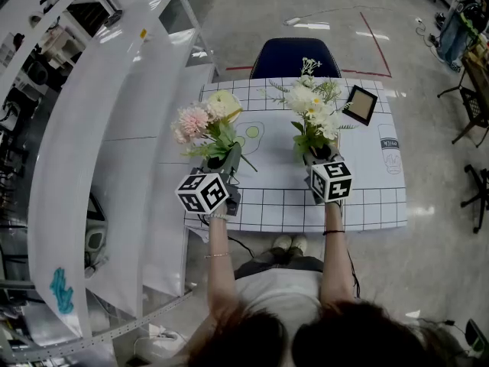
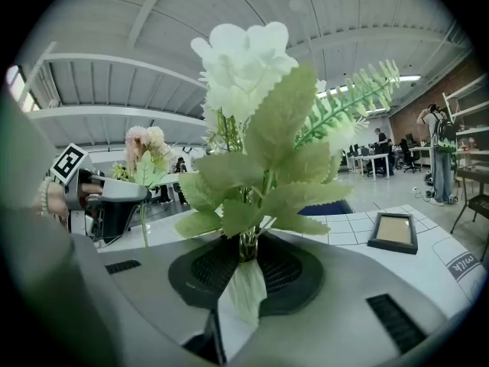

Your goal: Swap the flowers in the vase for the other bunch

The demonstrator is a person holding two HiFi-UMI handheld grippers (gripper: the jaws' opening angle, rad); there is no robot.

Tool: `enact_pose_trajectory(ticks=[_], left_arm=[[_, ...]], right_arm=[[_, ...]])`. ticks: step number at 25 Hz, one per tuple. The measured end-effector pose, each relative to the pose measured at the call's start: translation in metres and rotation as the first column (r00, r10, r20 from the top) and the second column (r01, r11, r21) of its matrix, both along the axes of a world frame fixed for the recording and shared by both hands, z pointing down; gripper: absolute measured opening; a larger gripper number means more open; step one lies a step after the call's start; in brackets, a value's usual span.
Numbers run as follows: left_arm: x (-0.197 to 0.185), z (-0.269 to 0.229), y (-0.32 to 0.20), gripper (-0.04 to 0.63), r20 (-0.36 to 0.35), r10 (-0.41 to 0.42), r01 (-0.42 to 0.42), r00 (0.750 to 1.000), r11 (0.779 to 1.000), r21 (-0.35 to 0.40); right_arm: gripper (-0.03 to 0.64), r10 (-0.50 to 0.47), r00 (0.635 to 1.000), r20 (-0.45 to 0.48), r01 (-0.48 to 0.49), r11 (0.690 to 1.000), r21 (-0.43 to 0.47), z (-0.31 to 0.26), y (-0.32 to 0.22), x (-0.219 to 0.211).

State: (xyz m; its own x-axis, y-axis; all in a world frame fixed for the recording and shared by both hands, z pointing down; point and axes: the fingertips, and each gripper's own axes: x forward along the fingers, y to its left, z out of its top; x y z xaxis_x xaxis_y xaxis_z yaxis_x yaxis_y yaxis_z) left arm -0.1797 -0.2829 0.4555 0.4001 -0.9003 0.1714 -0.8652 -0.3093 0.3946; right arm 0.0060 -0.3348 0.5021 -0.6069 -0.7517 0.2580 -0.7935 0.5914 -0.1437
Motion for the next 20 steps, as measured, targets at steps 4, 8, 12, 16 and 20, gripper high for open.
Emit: enact_pose_trajectory(ticks=[4, 8, 12, 16, 20], left_arm=[[-0.002, 0.001, 0.001, 0.077, -0.008, -0.001, 0.001, 1.0, 1.0, -0.001], [-0.003, 0.001, 0.0, 0.077, -0.022, 0.003, -0.003, 1.0, 1.0, 0.002], [-0.001, 0.001, 0.0, 0.077, -0.029, 0.015, -0.015, 0.999, 1.0, 0.003], [0.001, 0.001, 0.001, 0.077, -0.035, 0.024, -0.024, 0.999, 1.0, 0.0], [0.002, 0.003, 0.001, 0.077, -0.041, 0.031, -0.031, 0.999, 1.0, -0.001]], right_arm=[[0.044, -0.001, 1.0, -0.011, 0.001, 1.0, 0.004, -0.001, 0.001, -0.002], [0.059, -0.005, 1.0, -0.011, 0.005, 1.0, 0.003, 0.0, 0.003, -0.004], [0.1, -0.01, 1.0, -0.017, 0.011, 1.0, 0.006, -0.001, 0.005, -0.008], [0.128, -0.006, 1.0, -0.017, 0.006, 1.0, 0.008, -0.002, 0.007, -0.01], [0.178, 0.006, 1.0, -0.005, -0.006, 1.0, 0.011, -0.002, 0.009, -0.011]])
